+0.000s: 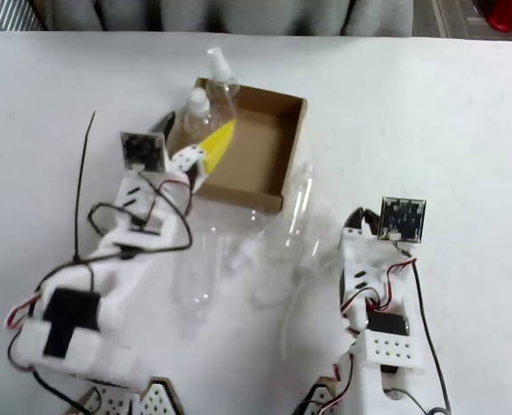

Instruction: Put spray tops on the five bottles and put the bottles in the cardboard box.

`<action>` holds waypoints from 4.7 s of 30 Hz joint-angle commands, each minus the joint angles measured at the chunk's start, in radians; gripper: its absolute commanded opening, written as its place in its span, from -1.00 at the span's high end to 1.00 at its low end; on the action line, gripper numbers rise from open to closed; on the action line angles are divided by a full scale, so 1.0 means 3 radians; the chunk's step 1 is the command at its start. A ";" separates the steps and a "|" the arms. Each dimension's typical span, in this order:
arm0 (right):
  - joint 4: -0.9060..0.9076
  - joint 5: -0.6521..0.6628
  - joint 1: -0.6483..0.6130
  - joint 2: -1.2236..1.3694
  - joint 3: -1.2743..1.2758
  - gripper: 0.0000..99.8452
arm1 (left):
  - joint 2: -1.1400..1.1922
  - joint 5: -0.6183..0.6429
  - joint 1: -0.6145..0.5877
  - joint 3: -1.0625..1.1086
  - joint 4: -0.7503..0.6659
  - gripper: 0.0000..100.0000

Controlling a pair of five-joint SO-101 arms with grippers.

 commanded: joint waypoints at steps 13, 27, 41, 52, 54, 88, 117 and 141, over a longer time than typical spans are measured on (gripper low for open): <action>-0.0064 0.0000 0.0033 -0.0038 0.0031 0.97 | -0.2232 0.0020 -0.0355 0.1294 0.0036 0.96; -0.0064 0.0000 0.0033 -0.0033 0.0031 0.97 | -0.4069 0.0015 -0.0330 0.0389 0.4547 0.96; -0.0064 0.0000 0.0033 -0.0028 0.0031 0.97 | -0.4268 0.0036 0.1082 -0.0731 0.6910 0.95; -0.0064 0.0000 0.0033 -0.0028 0.0031 0.97 | -0.3005 0.0051 0.1695 -0.0655 0.6623 0.95; -0.0064 0.0000 0.0033 -0.0028 0.0031 0.97 | -0.2698 0.0215 0.1793 -0.0655 0.6521 0.95; -0.0079 0.0000 0.0038 -0.0028 0.0031 0.97 | -0.0913 -0.0235 -0.0156 -0.0675 0.6669 0.96; -0.0079 0.0000 0.0038 -0.0033 0.0031 0.97 | -0.0923 0.0015 -0.1481 -0.0941 0.5759 0.96; -0.0074 0.0000 0.0038 -0.0028 0.0031 0.97 | -0.0892 0.0634 -0.2120 -0.0368 0.4214 0.96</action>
